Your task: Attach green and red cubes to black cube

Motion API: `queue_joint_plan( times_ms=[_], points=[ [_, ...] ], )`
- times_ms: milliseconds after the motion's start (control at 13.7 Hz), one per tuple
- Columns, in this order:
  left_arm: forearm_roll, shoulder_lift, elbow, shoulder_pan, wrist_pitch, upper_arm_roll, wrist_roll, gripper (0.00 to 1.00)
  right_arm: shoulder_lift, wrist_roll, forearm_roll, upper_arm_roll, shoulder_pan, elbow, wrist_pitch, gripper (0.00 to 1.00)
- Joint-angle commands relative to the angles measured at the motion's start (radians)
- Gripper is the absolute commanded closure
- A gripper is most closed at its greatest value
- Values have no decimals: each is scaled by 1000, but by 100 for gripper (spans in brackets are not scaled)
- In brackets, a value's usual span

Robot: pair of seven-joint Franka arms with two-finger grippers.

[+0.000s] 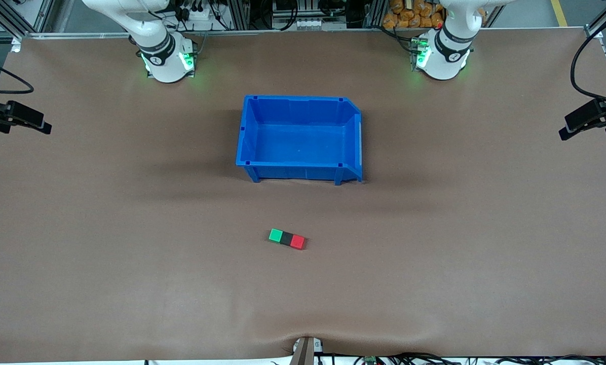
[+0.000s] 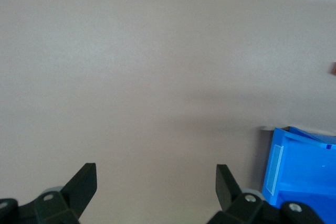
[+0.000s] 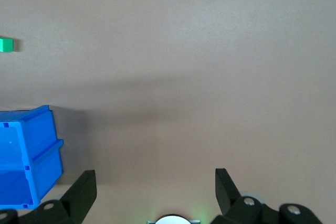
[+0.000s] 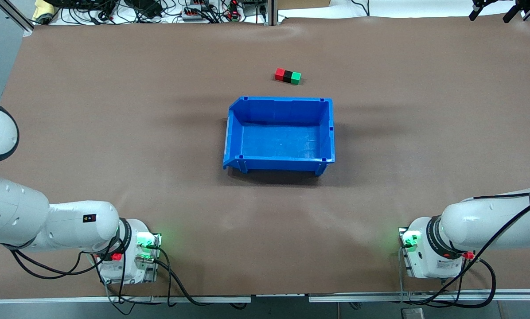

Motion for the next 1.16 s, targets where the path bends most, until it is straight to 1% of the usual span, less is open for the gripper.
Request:
queue_joint_plan(
  times_ms=[0,655,1092],
  points=[
    [16,-2,11,-3,-14,-4,1,0,-27,1,-12,20,-20,-26,3,0],
    [16,-4,12,-3,-16,-4,8,0,-20,1,-2,20,-20,-27,0,0],
    [11,13,11,3,-16,-4,11,0,-18,1,-2,18,-24,-29,-1,0]
  ],
)
